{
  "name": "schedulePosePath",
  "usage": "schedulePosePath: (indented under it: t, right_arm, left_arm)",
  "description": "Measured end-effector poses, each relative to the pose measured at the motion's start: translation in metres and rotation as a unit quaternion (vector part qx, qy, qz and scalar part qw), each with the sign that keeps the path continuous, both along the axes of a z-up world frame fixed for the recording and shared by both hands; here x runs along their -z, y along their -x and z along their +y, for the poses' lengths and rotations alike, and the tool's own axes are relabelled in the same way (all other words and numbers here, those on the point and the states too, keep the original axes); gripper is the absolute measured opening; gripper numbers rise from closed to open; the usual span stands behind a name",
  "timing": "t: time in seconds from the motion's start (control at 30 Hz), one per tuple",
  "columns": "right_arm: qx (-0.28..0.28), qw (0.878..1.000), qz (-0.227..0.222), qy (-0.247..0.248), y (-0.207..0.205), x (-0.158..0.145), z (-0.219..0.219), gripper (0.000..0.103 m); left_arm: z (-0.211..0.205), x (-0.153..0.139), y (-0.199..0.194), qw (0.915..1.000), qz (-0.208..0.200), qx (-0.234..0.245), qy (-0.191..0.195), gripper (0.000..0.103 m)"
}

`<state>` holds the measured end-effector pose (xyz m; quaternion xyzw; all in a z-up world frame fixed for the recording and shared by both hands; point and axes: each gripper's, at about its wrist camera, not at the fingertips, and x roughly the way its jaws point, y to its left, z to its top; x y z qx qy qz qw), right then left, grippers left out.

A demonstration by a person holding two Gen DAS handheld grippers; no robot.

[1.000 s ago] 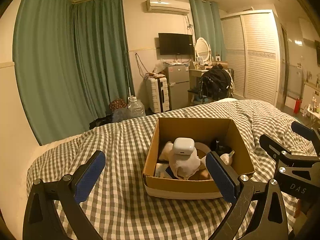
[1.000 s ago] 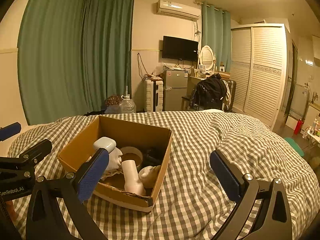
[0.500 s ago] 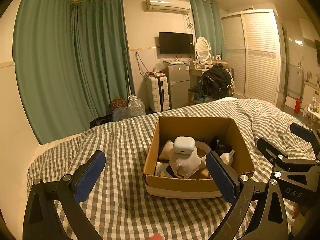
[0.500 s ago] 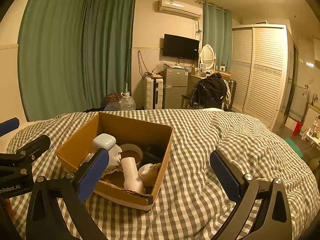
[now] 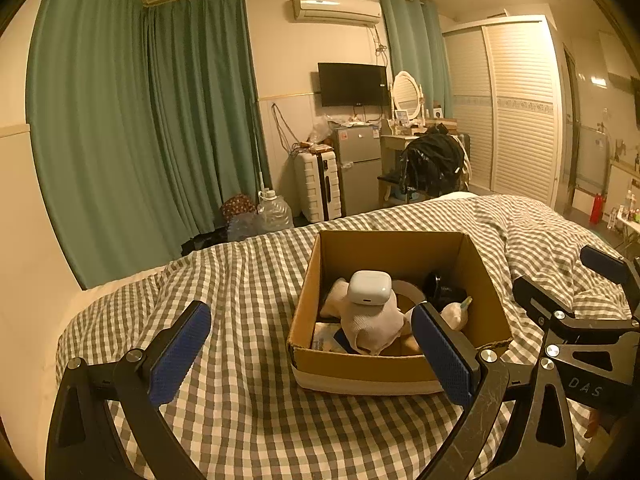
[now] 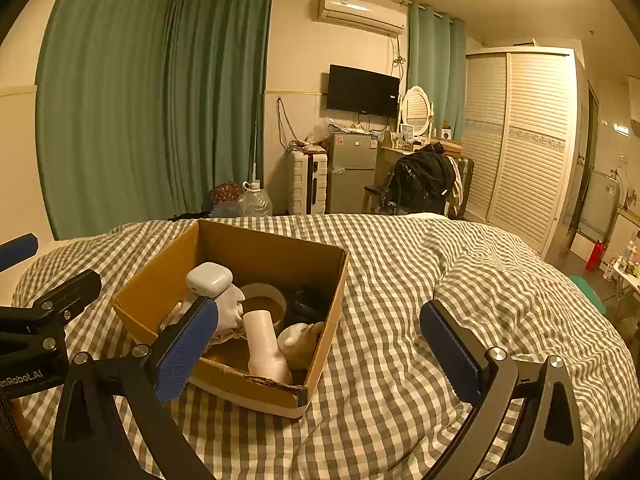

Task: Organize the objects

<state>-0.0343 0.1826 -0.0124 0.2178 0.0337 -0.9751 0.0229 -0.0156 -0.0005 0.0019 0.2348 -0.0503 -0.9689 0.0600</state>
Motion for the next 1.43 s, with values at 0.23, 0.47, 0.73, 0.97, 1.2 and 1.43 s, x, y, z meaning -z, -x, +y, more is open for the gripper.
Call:
schedulePosePath:
  t: [0.23,0.47,0.73,0.97,1.2,1.43]
  right_arm:
    - [0.0,1.0,-0.002,-0.001,-0.0002,0.0013,-0.0012,0.101]
    - [0.0,1.0,-0.004,-0.002,0.0004,0.0022,-0.0015,0.101]
    - [-0.002,1.0,-0.005,-0.003,0.0007,0.0035,-0.0014,0.101]
    - [-0.004,1.0,-0.007,-0.004,0.0008,0.0044,-0.002,0.101]
    - [-0.006,1.0,-0.009,-0.005,0.0013,0.0064,-0.0026,0.101]
    - [-0.006,1.0,-0.009,-0.005,0.0012,0.0064,-0.0031,0.101]
  left_arm:
    - [-0.001,0.0,0.0,1.0,-0.001,0.0,-0.002,0.103]
    - [-0.0012,0.0,0.0,1.0,-0.001,0.0,-0.002,0.103]
    - [-0.0023,0.0005,-0.0001,1.0,-0.003,0.0,-0.003,0.103]
    - [-0.0025,0.001,0.0006,1.0,-0.005,0.0,-0.003,0.103]
    - [-0.0024,0.0016,0.0008,1.0,-0.005,-0.001,-0.003,0.103]
    - [-0.0021,0.0014,-0.0003,1.0,-0.001,-0.002,-0.002,0.103]
